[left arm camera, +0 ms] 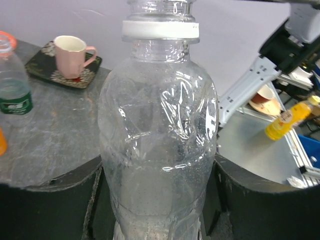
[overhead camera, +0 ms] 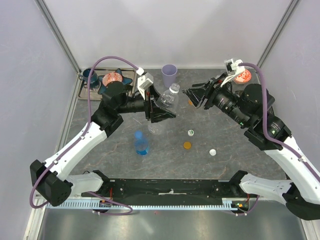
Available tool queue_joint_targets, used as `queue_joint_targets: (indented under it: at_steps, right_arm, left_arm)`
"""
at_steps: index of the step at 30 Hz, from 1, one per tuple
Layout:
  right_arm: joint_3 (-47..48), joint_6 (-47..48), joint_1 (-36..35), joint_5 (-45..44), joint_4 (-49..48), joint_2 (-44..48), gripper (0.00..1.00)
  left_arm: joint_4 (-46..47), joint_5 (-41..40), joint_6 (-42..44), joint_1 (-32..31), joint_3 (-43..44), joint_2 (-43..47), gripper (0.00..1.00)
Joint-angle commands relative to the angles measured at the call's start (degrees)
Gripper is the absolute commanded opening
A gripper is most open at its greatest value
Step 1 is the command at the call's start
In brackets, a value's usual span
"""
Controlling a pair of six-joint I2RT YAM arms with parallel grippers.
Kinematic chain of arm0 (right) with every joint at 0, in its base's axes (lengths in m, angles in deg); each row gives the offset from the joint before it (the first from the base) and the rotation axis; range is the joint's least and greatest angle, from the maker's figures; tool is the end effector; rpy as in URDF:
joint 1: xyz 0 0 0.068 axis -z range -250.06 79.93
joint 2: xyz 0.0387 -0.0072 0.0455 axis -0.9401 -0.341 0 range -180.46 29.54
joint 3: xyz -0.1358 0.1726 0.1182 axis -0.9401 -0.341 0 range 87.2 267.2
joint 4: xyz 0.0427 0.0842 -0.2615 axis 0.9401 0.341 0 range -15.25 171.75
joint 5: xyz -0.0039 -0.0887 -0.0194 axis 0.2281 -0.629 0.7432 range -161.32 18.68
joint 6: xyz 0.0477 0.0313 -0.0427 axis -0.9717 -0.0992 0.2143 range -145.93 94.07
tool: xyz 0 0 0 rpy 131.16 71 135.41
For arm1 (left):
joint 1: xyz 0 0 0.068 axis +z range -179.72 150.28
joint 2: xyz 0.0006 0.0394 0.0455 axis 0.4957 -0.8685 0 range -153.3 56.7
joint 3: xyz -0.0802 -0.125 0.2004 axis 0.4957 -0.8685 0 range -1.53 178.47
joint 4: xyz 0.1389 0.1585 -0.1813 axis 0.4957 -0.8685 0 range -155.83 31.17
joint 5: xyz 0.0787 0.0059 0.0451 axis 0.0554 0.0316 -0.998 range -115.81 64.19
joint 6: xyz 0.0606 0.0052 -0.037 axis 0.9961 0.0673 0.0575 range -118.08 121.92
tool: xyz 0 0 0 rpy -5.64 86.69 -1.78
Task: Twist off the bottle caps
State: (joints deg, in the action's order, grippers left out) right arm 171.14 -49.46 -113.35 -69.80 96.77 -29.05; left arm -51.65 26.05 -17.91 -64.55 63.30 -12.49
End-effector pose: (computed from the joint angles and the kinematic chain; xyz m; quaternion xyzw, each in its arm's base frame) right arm 0.1729 0.1650 0.4924 -0.1272 0.6744 0.4081 0.6021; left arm 0.2292 -0.2156 0.3829 0.3949 0.5735 -0.5669 0.4403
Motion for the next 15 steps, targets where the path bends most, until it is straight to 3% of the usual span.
queue_joint_targets:
  at_steps: [1,5,11,15]
  right_arm:
    - [-2.2,0.9,-0.1,-13.4,2.2,1.7,0.59]
    - [-5.2,0.6,-0.1,-20.3,3.6,2.8,0.61]
    - [-5.8,0.7,-0.1,-23.1,3.6,4.2,0.69]
    - [-4.4,0.8,0.0,-15.0,3.4,3.2,0.75]
  left_arm:
    - [-1.3,-9.8,4.4,0.3,-0.9,3.2,0.53]
    - [-1.9,-13.7,5.4,0.3,-2.2,4.1,0.53]
    - [-2.5,-17.0,6.6,0.3,-4.7,5.2,0.53]
    - [-4.0,-15.7,7.4,0.3,-4.5,4.4,0.53]
